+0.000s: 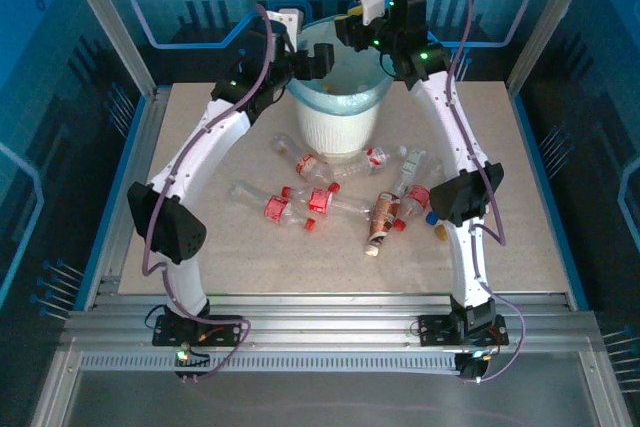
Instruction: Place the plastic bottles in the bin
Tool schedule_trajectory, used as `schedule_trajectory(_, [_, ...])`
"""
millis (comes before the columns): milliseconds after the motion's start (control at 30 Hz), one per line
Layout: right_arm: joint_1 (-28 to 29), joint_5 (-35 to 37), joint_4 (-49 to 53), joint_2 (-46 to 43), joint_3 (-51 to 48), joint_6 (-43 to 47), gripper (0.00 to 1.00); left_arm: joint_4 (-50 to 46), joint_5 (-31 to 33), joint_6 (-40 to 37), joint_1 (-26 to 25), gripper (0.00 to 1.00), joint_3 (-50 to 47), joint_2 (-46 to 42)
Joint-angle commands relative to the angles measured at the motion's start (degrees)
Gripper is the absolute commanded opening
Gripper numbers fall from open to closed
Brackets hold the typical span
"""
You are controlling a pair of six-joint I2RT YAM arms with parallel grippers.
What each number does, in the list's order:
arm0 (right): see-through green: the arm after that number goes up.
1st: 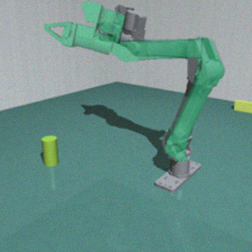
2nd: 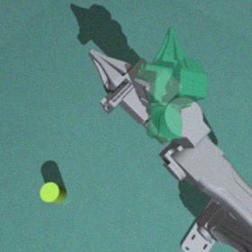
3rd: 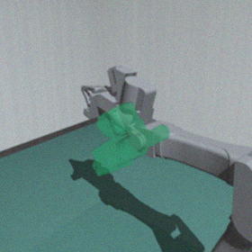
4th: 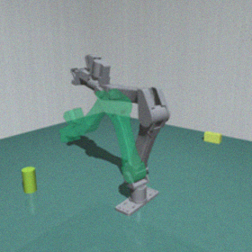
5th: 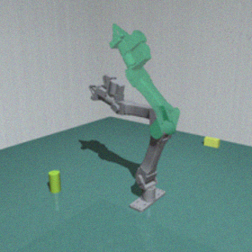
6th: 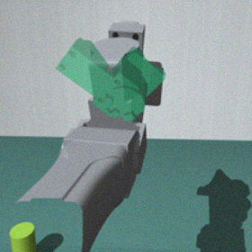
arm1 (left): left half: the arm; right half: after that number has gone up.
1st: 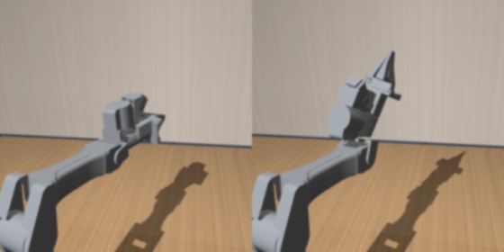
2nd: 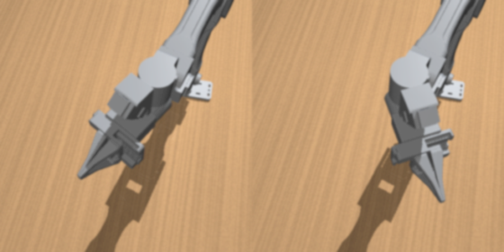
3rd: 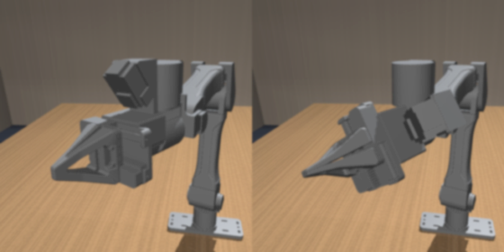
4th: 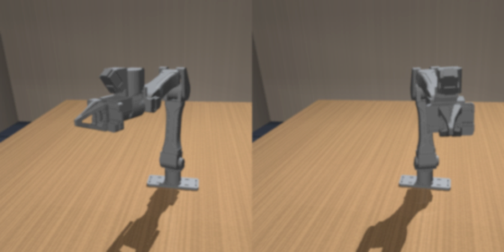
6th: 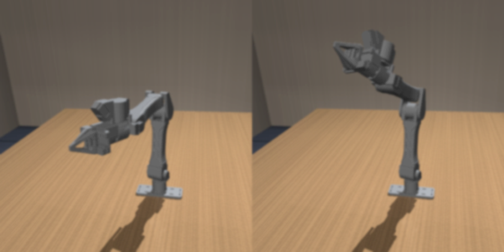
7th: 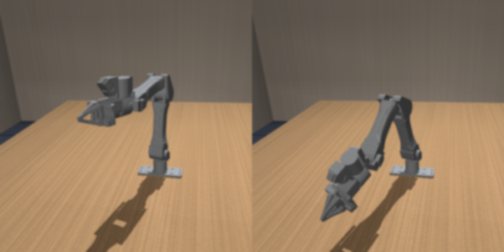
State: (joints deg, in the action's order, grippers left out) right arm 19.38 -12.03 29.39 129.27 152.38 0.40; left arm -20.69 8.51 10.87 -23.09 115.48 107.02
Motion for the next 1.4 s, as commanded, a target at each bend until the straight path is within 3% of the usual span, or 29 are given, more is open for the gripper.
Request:
schedule_trajectory(0, [1.27, -1.04, 0.93, -4.91, 0.17, 0.39, 0.41, -0.49, -0.60, 2.03, 0.33, 0.99, -0.67, -4.61])
schedule_trajectory(133, [3.41, -2.80, 5.63, -7.64, 0.02, 1.35, 0.42, -3.07, -0.13, 2.55, 0.35, 0.98, -4.85, -10.17])
schedule_trajectory(267, [7.35, -4.25, 12.47, -11.57, -4.12, 4.86, 0.43, -2.31, 0.42, 1.71, 0.33, 0.98, -16.46, -18.96])
schedule_trajectory(500, [17.53, -4.17, 3.37, -25.07, -32.44, 9.50, 0.45, -5.37, 2.47, 4.17, 2.76, 0.99, -37.34, -36.14])
schedule_trajectory(633, [23.57, -2.74, 1.34, -25.77, -38.82, 9.76, 0.53, -6.82, 2.47, 7.08, 4.99, 0.99, -48.08, -45.51])
schedule_trajectory(833, [28.87, -1.75, 8.99, -15.79, -31.72, 6.32, 0.58, -9.64, 3.02, 10.37, 9.49, 0.99, -60.72, -55.15])
schedule_trajectory(1067, [30.81, 3.03, 17.23, -0.14, -19.62, 3.89, 0.60, -9.11, 5.01, 14.23, 16.64, 0.99, -71.58, -65.90])
schedule_trajectory(1367, [31.07, 6.93, 19.71, 16.95, -7.85, 3.41, 0.70, -9.38, 12.17, 13.59, 17.60, 0.99, -76.38, -72.41])
